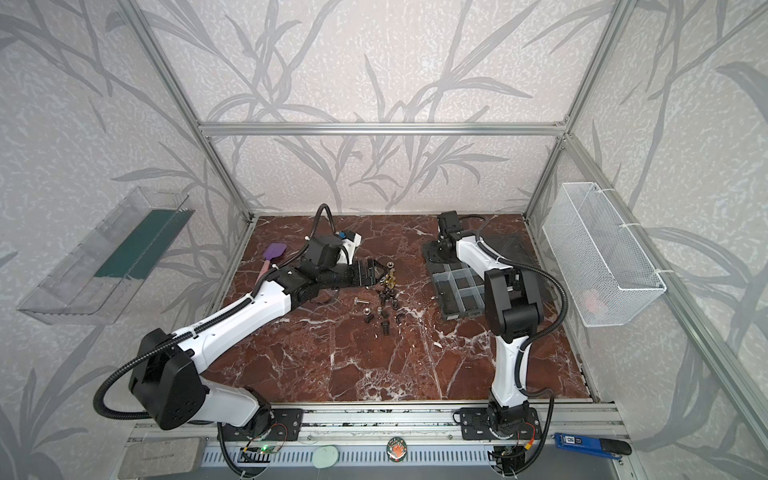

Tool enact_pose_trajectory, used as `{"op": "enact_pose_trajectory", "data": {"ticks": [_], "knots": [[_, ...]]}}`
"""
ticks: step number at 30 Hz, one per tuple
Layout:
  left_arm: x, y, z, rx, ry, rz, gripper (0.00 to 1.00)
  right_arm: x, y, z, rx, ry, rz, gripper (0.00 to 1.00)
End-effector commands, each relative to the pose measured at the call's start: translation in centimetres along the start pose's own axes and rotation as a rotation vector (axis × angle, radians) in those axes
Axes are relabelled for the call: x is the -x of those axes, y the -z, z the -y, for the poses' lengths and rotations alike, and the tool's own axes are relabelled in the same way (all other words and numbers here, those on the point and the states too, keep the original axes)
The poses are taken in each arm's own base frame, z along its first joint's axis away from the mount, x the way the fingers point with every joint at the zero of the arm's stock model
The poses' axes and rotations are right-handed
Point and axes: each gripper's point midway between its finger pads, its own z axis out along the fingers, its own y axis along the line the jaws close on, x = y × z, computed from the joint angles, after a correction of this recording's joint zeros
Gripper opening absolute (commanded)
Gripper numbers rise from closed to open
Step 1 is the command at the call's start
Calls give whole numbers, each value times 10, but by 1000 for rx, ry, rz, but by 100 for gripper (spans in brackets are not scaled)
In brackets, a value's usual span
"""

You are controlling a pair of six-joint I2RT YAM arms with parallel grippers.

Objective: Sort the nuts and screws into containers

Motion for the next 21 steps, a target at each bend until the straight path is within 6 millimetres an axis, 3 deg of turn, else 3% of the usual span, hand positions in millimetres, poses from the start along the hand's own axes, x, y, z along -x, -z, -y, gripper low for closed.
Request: {"op": "enact_pose_trajectory", "data": {"ticks": [1, 13, 21], "knots": [[5, -1, 1, 13, -21, 6, 99, -6, -5, 3, -8, 18, -47, 8], [-1, -4, -6, 37, -27, -15, 99, -14, -25, 8, -30, 32, -104, 17], [2, 5, -9, 54, -37, 4, 99, -1, -7, 4, -25, 40, -70, 33]]}}
